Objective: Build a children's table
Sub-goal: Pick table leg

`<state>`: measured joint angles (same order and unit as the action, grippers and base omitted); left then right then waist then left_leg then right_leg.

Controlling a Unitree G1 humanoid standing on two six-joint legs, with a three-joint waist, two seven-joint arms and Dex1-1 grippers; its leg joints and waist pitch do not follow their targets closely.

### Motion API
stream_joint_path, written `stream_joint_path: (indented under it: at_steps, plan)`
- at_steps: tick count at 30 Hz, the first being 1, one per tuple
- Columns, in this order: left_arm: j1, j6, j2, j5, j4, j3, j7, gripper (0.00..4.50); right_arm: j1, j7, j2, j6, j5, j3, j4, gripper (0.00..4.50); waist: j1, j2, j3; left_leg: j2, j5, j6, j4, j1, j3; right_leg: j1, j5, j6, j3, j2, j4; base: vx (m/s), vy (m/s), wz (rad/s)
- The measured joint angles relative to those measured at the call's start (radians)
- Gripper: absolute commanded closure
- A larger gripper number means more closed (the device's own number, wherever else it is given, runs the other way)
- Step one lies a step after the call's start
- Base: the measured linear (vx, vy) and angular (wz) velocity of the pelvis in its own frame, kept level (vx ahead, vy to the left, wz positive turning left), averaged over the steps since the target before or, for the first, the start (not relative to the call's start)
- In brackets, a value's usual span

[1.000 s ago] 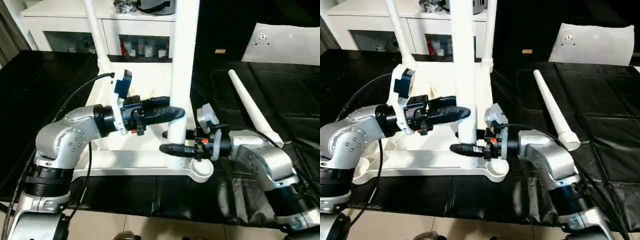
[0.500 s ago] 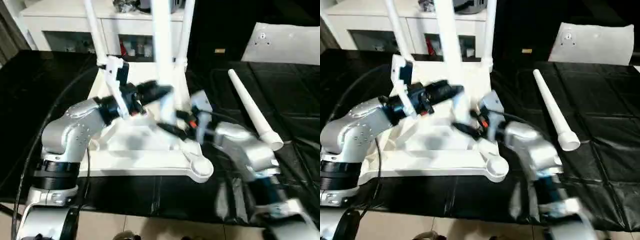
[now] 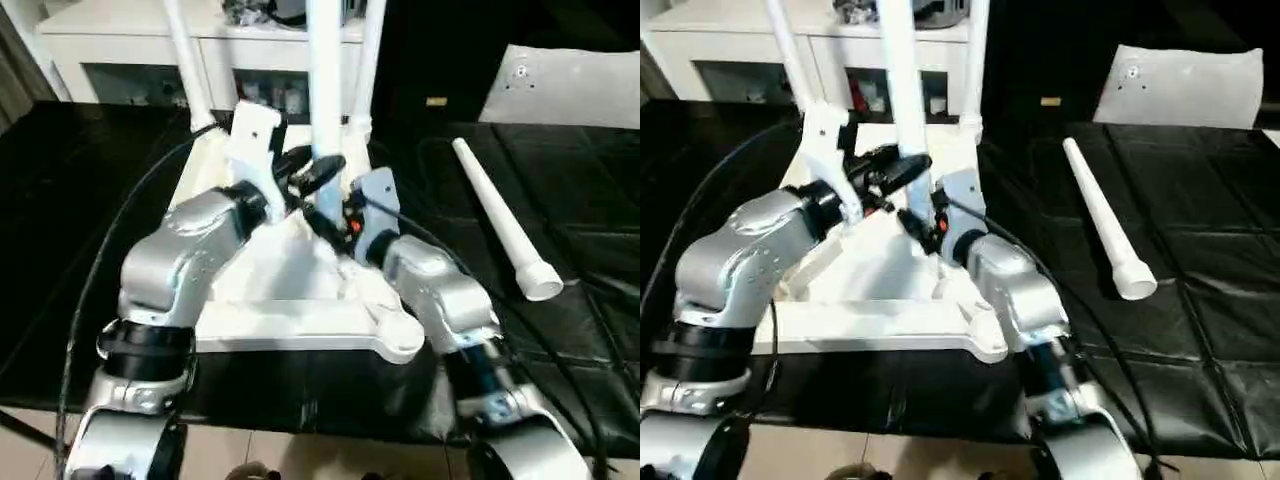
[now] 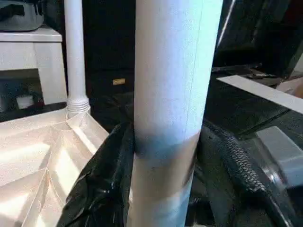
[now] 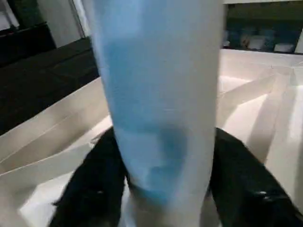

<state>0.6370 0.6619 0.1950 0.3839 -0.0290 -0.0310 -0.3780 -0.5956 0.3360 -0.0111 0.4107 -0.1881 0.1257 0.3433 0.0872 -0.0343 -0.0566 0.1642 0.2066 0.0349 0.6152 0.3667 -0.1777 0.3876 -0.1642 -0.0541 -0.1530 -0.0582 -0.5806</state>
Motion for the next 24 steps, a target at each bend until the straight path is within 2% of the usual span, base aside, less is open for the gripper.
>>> stream_joint_path:
  at_steps: [5, 15, 16, 19, 21, 24]
  plan:
    - [0.000, 0.009, 0.004, -0.010, 0.000, -0.007, 0.000, 2.68, 0.000, 0.003, -0.006, -0.006, -0.001, -0.001, 0.016, 2.51, 0.001, 0.000, 0.000, 0.000, 0.000, 0.000, 0.000, 0.000, 0.000, 0.000, 0.000, 0.000, 0.000, 0.000, 0.000, 0.000, 0.000, 0.00]
    - [0.002, 0.029, 0.017, -0.018, -0.015, -0.019, -0.009, 2.69, 0.000, 0.045, 0.004, -0.011, -0.003, -0.001, 0.024, 2.53, 0.001, 0.000, 0.000, 0.000, 0.000, 0.000, 0.000, 0.000, 0.000, 0.000, 0.000, 0.000, 0.000, 0.000, 0.000, 0.000, 0.000, 0.00]
    - [0.002, 0.040, 0.016, -0.006, -0.019, -0.012, -0.011, 1.99, 0.001, 0.064, 0.011, -0.011, -0.007, 0.000, 0.022, 2.54, 0.001, 0.000, 0.000, 0.000, 0.000, 0.000, 0.000, 0.000, 0.000, 0.000, 0.000, 0.000, 0.000, 0.000, 0.000, 0.000, 0.000, 0.00]
    - [0.002, 0.059, 0.022, 0.032, -0.034, 0.002, -0.044, 1.93, 0.009, 0.134, 0.033, -0.011, -0.037, 0.000, 0.002, 2.54, 0.003, 0.000, 0.000, 0.000, 0.000, 0.000, 0.000, 0.000, 0.000, 0.000, 0.000, 0.000, 0.000, 0.000, 0.000, 0.000, 0.000, 0.00]
    - [0.005, 0.059, 0.034, 0.048, -0.033, 0.002, -0.080, 1.55, 0.024, 0.206, 0.053, -0.010, -0.068, 0.002, -0.038, 2.57, 0.002, 0.000, 0.000, 0.000, 0.000, 0.000, 0.000, 0.000, 0.000, 0.000, 0.000, 0.000, 0.000, 0.000, 0.000, 0.000, 0.000, 0.00]
    - [0.012, 0.068, 0.036, 0.087, -0.031, 0.016, -0.126, 1.51, 0.042, 0.311, 0.084, -0.005, -0.125, 0.002, -0.099, 2.57, 0.002, 0.000, 0.000, 0.000, 0.000, 0.000, 0.000, 0.000, 0.000, 0.000, 0.000, 0.000, 0.000, 0.000, 0.000, 0.000, 0.000, 0.00]
